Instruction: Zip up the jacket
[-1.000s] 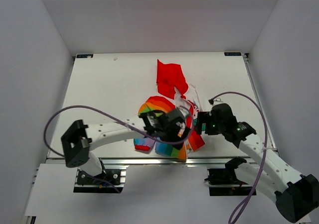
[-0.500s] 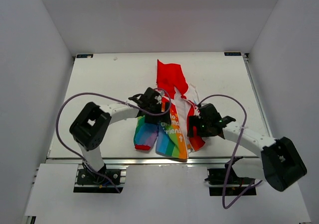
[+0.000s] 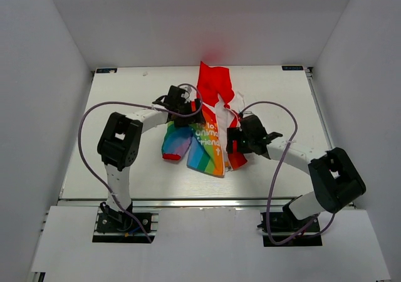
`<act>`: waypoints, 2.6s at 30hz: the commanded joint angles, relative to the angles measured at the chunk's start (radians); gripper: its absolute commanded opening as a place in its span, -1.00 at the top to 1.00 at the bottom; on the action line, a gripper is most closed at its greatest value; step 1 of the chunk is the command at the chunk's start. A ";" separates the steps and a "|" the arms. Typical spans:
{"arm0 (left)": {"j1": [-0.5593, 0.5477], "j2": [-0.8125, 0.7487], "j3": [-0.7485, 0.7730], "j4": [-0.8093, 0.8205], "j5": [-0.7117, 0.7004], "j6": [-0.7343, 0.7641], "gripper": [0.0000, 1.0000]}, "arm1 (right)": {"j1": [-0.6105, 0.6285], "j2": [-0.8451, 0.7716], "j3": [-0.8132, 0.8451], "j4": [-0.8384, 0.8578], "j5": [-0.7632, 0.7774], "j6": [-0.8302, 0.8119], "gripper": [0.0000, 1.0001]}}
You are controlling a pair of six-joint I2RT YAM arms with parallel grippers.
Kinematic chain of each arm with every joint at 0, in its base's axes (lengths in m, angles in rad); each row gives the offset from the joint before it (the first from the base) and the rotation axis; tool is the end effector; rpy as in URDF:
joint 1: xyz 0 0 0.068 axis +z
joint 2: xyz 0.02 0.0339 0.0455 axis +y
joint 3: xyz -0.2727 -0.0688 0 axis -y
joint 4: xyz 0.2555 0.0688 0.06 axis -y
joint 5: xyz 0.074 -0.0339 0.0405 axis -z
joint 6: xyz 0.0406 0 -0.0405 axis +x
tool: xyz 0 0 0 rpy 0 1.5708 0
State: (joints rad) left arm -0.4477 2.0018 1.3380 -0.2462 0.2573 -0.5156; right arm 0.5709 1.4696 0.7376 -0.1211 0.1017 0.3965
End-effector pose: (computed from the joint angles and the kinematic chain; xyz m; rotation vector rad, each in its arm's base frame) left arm 0.3937 -0.2005 0.1617 0.0269 2.5848 -0.7063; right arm 0.2528 0.1575 0.1725 -0.1663 2.4374 0.3160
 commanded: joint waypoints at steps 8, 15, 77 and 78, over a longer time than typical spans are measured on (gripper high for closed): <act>0.024 -0.357 -0.141 -0.040 -0.023 0.019 -0.96 | 0.148 -0.268 0.026 -0.135 0.047 -0.121 -0.79; 0.024 -0.684 -0.416 -0.093 -0.021 -0.037 -0.96 | 0.236 -0.172 0.037 -0.239 0.165 0.022 -0.76; -0.295 -0.083 -0.163 0.369 0.375 -0.152 1.00 | 0.191 -0.373 -0.219 -0.045 -0.060 0.189 0.41; -0.295 -0.092 -0.172 0.378 0.376 -0.153 1.00 | 0.192 -0.379 -0.219 -0.046 -0.057 0.188 0.09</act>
State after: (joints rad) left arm -0.7391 1.9656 1.1858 0.0681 0.5983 -0.6636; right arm 0.7650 1.1179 0.5198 -0.1772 0.0299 0.5800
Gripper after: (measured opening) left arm 0.029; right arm 0.396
